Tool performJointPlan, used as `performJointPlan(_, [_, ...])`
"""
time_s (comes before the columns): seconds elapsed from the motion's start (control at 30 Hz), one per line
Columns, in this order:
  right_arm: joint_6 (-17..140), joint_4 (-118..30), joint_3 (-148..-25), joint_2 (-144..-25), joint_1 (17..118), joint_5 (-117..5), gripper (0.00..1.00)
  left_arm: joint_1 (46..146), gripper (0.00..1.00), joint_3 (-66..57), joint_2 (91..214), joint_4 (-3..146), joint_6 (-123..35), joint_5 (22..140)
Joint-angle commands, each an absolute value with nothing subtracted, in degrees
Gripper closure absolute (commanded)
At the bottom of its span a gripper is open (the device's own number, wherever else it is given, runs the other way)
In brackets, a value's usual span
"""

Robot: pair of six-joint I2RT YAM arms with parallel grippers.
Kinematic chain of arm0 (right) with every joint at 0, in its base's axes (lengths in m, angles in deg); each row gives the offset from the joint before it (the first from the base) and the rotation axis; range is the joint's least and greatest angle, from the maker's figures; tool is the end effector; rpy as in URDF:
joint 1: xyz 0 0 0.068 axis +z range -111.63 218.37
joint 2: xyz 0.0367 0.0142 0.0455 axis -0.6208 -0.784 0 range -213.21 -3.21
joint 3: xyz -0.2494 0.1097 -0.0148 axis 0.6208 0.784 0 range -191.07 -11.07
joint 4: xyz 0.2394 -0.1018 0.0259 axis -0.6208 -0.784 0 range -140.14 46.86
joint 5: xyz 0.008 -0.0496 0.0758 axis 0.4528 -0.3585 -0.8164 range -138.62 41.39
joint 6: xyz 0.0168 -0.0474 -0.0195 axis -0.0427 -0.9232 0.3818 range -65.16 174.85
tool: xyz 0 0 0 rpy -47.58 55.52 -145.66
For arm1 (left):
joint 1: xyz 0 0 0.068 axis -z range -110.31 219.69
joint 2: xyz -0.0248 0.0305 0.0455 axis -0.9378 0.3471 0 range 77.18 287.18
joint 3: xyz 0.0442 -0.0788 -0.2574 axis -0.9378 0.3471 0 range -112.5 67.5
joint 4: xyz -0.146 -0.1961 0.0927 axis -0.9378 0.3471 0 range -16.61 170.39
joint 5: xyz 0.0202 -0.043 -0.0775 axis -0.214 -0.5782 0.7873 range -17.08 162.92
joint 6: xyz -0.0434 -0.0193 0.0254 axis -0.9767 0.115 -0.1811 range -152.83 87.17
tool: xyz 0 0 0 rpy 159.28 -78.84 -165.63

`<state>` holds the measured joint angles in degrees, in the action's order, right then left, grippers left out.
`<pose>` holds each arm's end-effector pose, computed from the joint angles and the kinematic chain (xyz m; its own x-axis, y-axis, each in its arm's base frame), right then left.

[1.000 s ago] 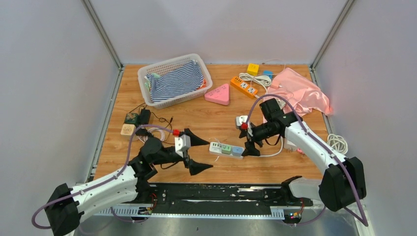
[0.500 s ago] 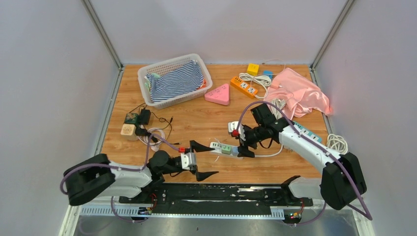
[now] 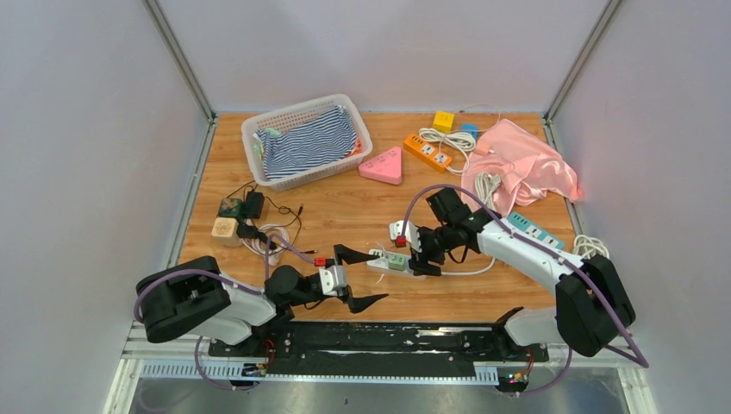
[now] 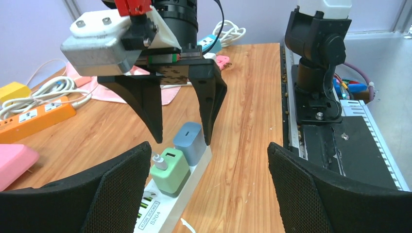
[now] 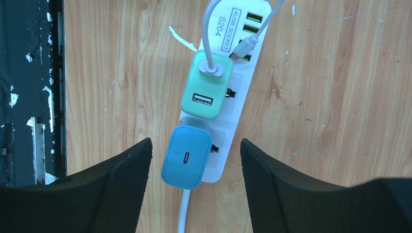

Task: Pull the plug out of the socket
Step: Remove the plug from the socket.

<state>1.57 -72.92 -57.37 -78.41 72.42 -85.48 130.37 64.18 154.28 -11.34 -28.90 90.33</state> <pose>0.1946 0.1572 0.2153 0.1428 -0.6774 -0.7217 -0.9897 -0.0912 -0.1102 0.0853 -0.1735 0.1728 0.1595 -0.1507 -0.9756 0.9672 0.2220 0.1239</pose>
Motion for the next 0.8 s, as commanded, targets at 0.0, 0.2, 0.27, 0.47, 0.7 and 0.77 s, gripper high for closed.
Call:
performJointPlan(0.0, [2.5,-72.7,-56.6,-79.8,73.6,-83.2,0.33,131.0,0.09,63.9,154.5,-14.7,-28.0,89.7])
performJointPlan(0.2, [2.6,-72.7,-56.6,-79.9,73.7,-81.3,0.39,131.0,0.10,64.1,154.3,-14.6,-28.0,90.2])
performJointPlan(0.27, [2.7,-72.8,-56.7,-79.9,73.7,-80.3,0.40,131.0,0.10,64.1,154.3,-14.7,-27.9,90.5])
performJointPlan(0.47, [2.7,-72.9,-56.8,-80.1,73.7,-80.3,0.46,131.1,0.10,64.2,154.2,-14.6,-27.8,90.8])
performJointPlan(0.7, [2.3,-73.7,-57.2,-80.8,73.7,-82.4,0.55,131.1,0.10,64.2,154.0,-14.6,-27.7,91.2])
performJointPlan(0.77, [2.0,-74.0,-57.2,-80.8,73.7,-82.7,0.60,131.1,0.10,64.2,154.0,-14.6,-27.7,91.2])
